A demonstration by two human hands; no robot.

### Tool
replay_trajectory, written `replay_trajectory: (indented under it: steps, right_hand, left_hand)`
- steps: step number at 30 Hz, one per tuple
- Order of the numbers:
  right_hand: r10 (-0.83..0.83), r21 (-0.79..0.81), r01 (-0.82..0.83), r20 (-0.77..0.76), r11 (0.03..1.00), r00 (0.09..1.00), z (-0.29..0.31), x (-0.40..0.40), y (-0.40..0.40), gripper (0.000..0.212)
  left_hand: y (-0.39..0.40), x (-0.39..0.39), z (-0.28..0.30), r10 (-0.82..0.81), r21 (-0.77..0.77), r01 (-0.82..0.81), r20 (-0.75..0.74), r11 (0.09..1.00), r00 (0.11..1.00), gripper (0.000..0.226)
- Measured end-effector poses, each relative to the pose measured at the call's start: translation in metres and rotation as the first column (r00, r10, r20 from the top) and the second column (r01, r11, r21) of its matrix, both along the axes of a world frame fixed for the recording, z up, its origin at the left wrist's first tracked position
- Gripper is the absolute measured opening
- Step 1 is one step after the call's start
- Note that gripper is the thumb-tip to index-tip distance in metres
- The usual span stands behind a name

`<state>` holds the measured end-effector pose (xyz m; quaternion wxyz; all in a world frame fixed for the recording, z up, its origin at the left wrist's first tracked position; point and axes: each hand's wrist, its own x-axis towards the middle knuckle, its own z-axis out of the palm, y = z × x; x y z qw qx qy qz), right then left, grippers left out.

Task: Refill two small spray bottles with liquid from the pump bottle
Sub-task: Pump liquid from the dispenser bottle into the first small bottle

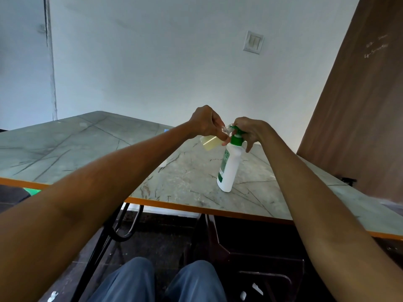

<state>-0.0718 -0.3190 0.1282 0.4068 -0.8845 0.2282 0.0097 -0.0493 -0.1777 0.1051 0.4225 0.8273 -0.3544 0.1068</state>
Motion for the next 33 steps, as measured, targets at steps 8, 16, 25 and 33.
replay_trajectory:
  steps: [8, 16, 25, 33]
  right_hand:
    - [-0.037, -0.047, 0.039, 0.033, 0.998, 0.999, -0.003, -0.006, 0.007, 0.039]
    - [-0.035, -0.027, 0.036, 0.025, 0.999, 0.999, -0.001, -0.008, 0.006, 0.039]
    - [-0.039, -0.047, 0.041, 0.037, 0.998, 0.999, -0.002, -0.009, 0.008, 0.027]
    - [-0.046, -0.073, 0.048, 0.032, 0.996, 0.998, 0.001, -0.013, 0.012, 0.025]
  left_hand:
    - [0.001, 0.001, -0.001, 0.005, 0.035, -0.006, 0.025, 0.999, 1.000, 0.043]
    - [0.001, 0.000, 0.000, 0.023, 0.043, -0.024, 0.035, 0.999, 0.999, 0.044]
    - [0.001, 0.002, 0.002, 0.011, 0.075, -0.015, 0.042, 0.997, 0.999, 0.044]
    - [0.000, 0.000, 0.002, 0.015, 0.052, -0.017, 0.042, 0.999, 0.999, 0.045]
